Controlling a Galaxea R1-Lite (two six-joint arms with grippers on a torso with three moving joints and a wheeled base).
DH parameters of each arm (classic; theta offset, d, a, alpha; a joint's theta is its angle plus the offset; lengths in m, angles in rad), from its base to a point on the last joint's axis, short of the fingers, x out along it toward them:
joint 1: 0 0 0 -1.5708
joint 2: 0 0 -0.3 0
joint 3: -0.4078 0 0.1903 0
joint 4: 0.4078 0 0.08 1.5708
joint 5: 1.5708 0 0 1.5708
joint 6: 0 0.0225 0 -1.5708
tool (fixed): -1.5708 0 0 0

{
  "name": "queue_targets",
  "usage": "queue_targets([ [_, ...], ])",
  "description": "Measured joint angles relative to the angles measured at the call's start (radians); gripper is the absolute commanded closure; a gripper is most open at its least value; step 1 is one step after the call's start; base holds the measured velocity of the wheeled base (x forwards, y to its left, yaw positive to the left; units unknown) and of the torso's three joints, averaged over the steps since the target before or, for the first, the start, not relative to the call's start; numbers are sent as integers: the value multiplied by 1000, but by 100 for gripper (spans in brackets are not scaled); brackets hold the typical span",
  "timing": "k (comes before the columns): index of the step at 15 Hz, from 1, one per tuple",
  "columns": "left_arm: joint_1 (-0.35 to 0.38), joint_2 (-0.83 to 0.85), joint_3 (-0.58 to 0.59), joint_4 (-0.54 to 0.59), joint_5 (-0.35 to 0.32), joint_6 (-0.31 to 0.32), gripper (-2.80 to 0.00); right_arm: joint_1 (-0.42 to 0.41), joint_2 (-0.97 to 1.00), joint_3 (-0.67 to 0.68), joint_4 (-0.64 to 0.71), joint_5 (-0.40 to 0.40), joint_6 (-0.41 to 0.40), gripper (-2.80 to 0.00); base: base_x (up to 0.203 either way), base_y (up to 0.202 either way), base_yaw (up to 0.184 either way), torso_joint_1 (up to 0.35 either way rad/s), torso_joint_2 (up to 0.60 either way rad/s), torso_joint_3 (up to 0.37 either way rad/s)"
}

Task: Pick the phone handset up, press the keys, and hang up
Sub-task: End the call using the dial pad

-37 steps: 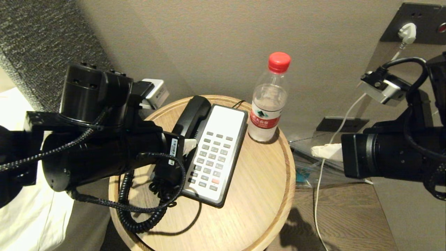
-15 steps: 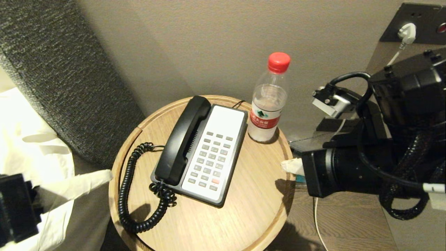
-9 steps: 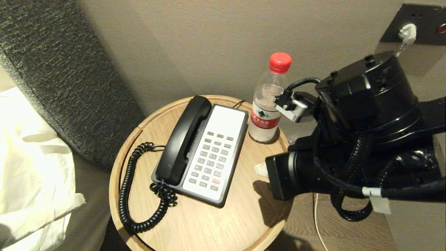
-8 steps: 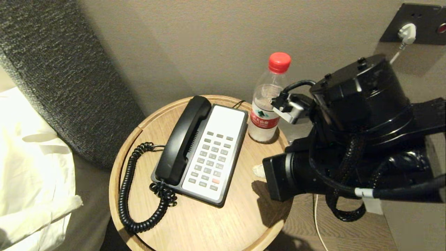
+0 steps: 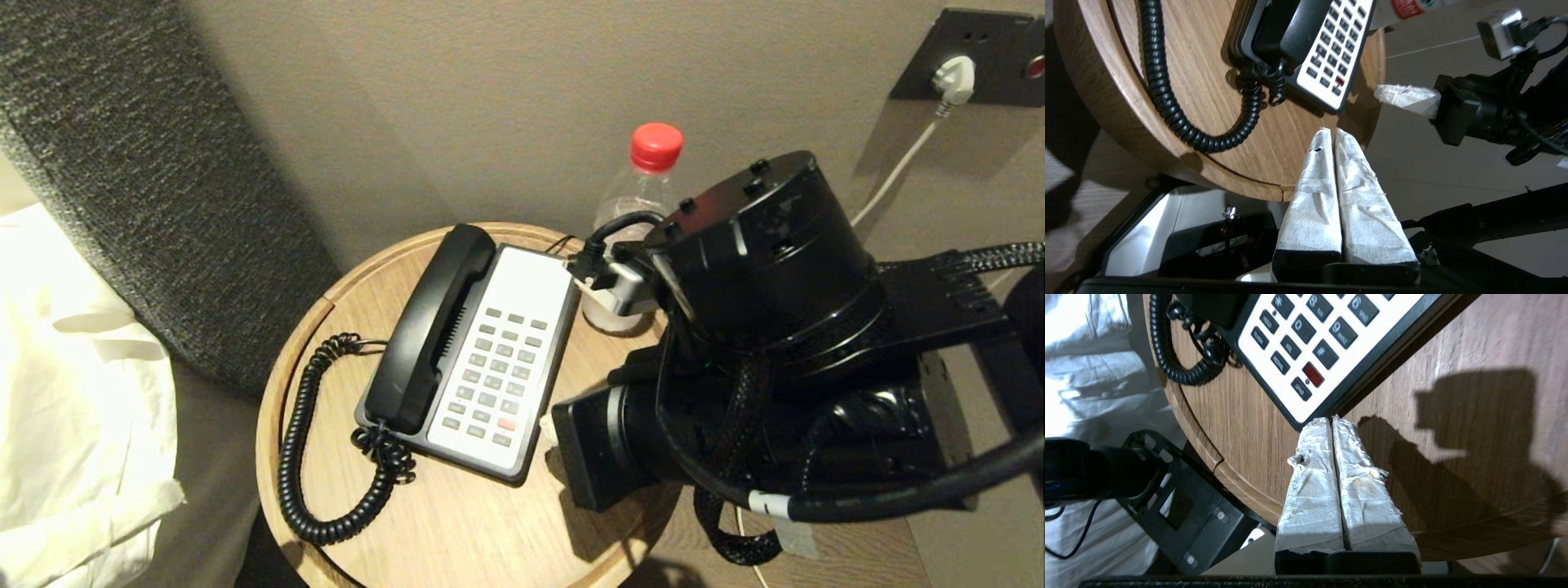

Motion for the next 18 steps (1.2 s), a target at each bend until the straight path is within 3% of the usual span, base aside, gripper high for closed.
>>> queue_targets([
  [18, 0, 6, 42, -5, 2, 2, 0, 19, 129, -87, -7, 11, 0, 0, 0, 0, 0, 0, 0, 0],
])
